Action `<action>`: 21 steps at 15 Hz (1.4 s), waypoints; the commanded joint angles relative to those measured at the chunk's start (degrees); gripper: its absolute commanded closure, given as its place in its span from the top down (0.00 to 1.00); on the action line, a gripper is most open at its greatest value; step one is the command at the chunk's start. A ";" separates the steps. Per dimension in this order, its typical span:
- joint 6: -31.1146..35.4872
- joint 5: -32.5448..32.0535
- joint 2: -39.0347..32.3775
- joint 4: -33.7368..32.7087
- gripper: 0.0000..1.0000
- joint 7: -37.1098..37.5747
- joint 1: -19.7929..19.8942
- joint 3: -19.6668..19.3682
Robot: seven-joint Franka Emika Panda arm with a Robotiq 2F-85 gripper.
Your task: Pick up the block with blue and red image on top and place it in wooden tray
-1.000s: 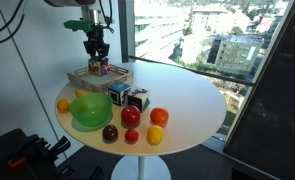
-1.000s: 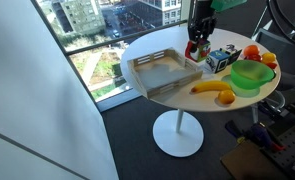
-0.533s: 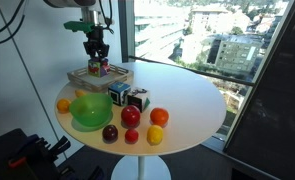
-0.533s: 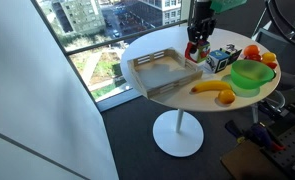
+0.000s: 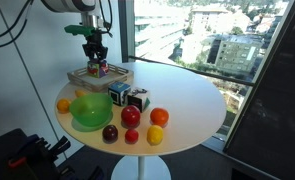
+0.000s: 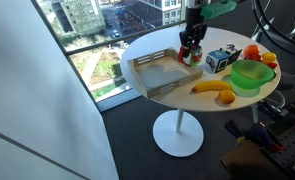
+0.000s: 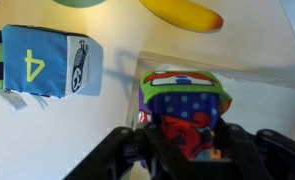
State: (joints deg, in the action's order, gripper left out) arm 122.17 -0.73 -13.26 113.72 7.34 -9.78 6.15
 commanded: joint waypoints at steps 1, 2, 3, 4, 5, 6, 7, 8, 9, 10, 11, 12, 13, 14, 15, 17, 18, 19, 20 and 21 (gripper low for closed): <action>0.38 -1.25 -3.24 -3.76 0.22 1.52 -0.60 0.21; 0.79 -1.37 -3.88 -4.27 0.22 2.07 -0.82 0.08; 1.16 -1.29 -4.54 -4.61 0.22 2.43 -0.96 -0.02; 1.42 -1.22 -5.06 -4.96 0.22 2.67 -1.06 -0.08; 2.08 -1.14 -5.59 -5.06 0.22 2.99 -1.16 -0.13; 2.70 -1.08 -6.07 -5.14 0.22 3.29 -1.24 -0.17; 3.20 -0.93 -6.73 -5.24 0.22 3.54 -1.35 -0.12; 3.74 -1.02 -7.23 -5.26 0.22 3.94 -1.50 -0.17; 4.01 -0.85 -7.77 -5.30 0.22 3.96 -1.60 -0.10; 4.39 -0.84 -8.36 -5.32 0.22 4.23 -1.78 -0.10; 4.63 -0.85 -8.83 -5.35 0.22 4.49 -1.99 -0.12; 4.76 -0.79 -9.26 -5.39 0.22 4.56 -2.15 -0.11; 4.76 -0.89 -9.60 -5.47 0.62 4.75 -2.34 -0.17; 4.73 -0.83 -9.84 -5.50 0.73 4.72 -2.44 -0.19; 4.62 -0.78 -9.99 -5.55 0.79 4.68 -2.49 -0.22; 4.45 -0.79 -10.17 -5.60 0.95 4.66 -2.60 -0.28; 4.48 -0.79 -10.10 -5.51 1.00 4.63 -2.61 -0.30; 4.45 -0.77 -10.04 -5.48 1.00 4.64 -2.60 -0.31; 4.40 -0.53 -9.78 -5.36 1.00 4.45 -2.49 -0.23; 4.42 -0.45 -9.55 -5.27 1.00 4.37 -2.44 -0.19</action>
State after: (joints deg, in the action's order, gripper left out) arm 127.00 -0.83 -22.86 109.56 10.37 -12.01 6.14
